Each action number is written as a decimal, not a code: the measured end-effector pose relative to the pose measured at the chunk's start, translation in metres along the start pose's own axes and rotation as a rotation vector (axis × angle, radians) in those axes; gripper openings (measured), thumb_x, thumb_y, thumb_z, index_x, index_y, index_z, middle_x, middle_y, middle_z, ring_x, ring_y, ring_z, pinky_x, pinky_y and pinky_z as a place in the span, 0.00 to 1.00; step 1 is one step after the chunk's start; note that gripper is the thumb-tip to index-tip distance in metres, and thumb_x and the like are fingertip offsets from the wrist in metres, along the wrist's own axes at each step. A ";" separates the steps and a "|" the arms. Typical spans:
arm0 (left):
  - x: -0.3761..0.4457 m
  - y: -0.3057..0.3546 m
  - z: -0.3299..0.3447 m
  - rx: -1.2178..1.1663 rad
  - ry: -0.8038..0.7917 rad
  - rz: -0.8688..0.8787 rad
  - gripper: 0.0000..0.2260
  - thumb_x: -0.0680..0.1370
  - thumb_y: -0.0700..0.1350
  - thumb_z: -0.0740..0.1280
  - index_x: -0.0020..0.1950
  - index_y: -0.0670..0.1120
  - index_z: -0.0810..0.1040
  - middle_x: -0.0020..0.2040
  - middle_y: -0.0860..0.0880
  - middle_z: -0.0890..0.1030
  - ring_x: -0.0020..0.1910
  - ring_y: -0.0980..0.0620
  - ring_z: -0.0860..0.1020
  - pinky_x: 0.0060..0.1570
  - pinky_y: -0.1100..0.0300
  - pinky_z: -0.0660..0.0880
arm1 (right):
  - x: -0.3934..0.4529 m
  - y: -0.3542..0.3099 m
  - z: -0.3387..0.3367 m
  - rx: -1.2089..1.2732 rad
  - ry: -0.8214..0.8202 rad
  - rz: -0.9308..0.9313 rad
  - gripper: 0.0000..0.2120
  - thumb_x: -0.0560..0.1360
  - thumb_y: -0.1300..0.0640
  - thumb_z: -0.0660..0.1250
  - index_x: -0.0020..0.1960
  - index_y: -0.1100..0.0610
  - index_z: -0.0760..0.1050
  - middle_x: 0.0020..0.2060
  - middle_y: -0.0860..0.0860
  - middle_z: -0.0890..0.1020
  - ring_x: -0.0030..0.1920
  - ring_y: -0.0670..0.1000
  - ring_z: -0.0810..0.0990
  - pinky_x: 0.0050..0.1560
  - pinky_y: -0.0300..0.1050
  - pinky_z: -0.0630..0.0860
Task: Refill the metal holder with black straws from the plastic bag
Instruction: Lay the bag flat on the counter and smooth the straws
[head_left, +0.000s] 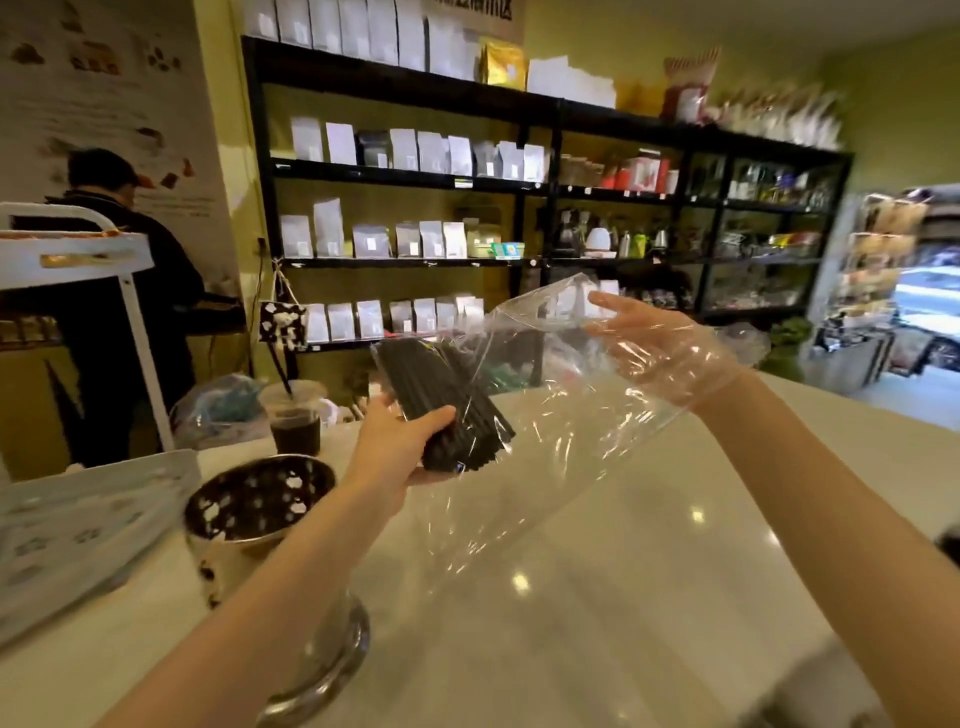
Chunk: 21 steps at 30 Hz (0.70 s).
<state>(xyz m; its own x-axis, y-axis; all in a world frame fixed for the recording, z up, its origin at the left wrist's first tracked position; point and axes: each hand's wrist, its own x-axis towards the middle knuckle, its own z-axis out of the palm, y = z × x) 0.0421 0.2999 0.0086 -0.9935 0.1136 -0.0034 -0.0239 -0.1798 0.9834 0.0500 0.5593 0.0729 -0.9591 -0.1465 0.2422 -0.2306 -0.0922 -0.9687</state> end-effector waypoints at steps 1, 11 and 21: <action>-0.001 -0.011 0.003 0.046 0.027 0.032 0.28 0.73 0.38 0.68 0.68 0.48 0.59 0.59 0.43 0.75 0.45 0.47 0.79 0.36 0.48 0.81 | -0.006 0.009 -0.011 0.021 0.017 0.039 0.19 0.74 0.68 0.61 0.57 0.51 0.78 0.41 0.48 0.84 0.32 0.41 0.81 0.30 0.32 0.76; -0.004 -0.109 -0.007 0.421 0.096 0.015 0.30 0.73 0.41 0.68 0.70 0.45 0.56 0.66 0.42 0.73 0.62 0.43 0.73 0.58 0.51 0.72 | -0.038 0.102 -0.032 -0.523 0.104 0.525 0.15 0.77 0.65 0.62 0.63 0.60 0.71 0.46 0.55 0.84 0.38 0.47 0.84 0.38 0.41 0.82; -0.003 -0.131 -0.014 0.564 0.089 0.025 0.32 0.74 0.46 0.66 0.73 0.45 0.53 0.72 0.45 0.65 0.70 0.45 0.65 0.68 0.48 0.64 | -0.029 0.173 -0.010 -1.046 0.364 0.434 0.28 0.68 0.64 0.70 0.67 0.61 0.66 0.56 0.62 0.79 0.50 0.57 0.78 0.49 0.48 0.74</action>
<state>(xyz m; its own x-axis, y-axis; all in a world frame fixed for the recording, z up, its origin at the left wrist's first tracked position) 0.0467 0.3097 -0.1228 -0.9991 0.0290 0.0303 0.0389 0.3712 0.9278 0.0359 0.5575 -0.1026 -0.9414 0.3368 0.0171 0.2647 0.7694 -0.5813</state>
